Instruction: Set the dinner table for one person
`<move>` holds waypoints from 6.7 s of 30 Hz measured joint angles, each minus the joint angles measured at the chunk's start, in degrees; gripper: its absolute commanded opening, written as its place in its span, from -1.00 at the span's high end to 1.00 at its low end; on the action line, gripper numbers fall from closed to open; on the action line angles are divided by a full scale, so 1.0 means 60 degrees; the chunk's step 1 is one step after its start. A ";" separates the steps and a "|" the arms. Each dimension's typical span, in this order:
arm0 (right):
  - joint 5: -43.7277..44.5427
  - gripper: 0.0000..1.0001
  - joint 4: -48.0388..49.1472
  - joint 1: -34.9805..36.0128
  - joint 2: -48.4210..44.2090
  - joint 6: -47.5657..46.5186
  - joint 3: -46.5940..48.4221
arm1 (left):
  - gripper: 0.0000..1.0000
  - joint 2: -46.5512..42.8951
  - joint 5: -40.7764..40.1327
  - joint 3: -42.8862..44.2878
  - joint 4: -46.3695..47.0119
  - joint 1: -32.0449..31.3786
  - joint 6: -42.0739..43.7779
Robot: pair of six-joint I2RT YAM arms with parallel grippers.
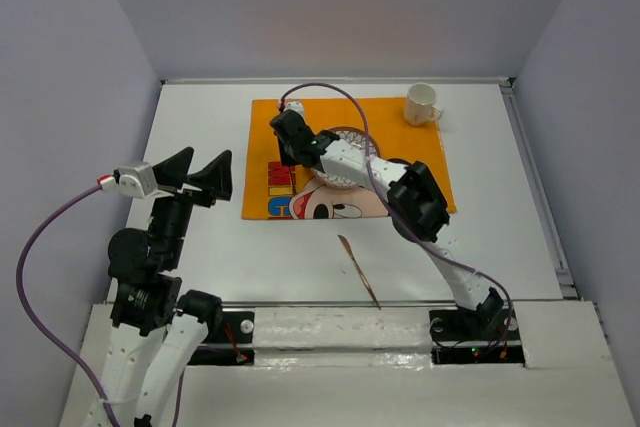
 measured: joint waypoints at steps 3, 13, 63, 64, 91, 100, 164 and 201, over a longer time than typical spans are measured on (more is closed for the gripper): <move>-0.0007 1.00 -0.0146 -0.0146 0.0306 0.0262 0.0266 | -0.98 0.0000 0.0084 0.0000 0.0004 -0.0011 -0.0022; -0.0131 1.00 -0.0164 -0.0426 0.0463 0.1137 0.0586 | -0.98 0.0000 0.0248 0.0000 0.0004 -0.0076 -0.0062; -0.1231 0.49 -0.0058 -0.0685 0.0933 0.1872 0.0721 | -0.98 0.0004 0.0288 -0.0004 0.0066 -0.0120 -0.0084; -0.1370 0.48 0.0055 -0.0681 0.0743 0.1832 0.0572 | -0.98 0.0004 0.0288 -0.0004 0.0062 -0.0120 -0.0084; -0.1100 0.30 -0.1260 0.2415 -1.0415 0.3049 -1.2936 | -0.98 0.0091 0.0273 -0.0004 0.0062 -0.0120 -0.0055; -0.0430 0.33 -0.1756 0.2783 -0.8670 0.3523 -1.2415 | -0.98 0.0113 0.0273 -0.0004 0.0062 -0.0120 -0.0055; -0.1920 1.00 0.0514 -0.4677 -0.4739 -0.1949 -0.6648 | -0.98 0.0219 0.0270 -0.0004 0.0062 -0.0120 -0.0047; -0.2218 0.14 -0.0342 -0.5417 -0.2605 -0.1876 -0.5053 | -0.98 0.0335 0.0248 -0.0004 0.0062 -0.0047 -0.0011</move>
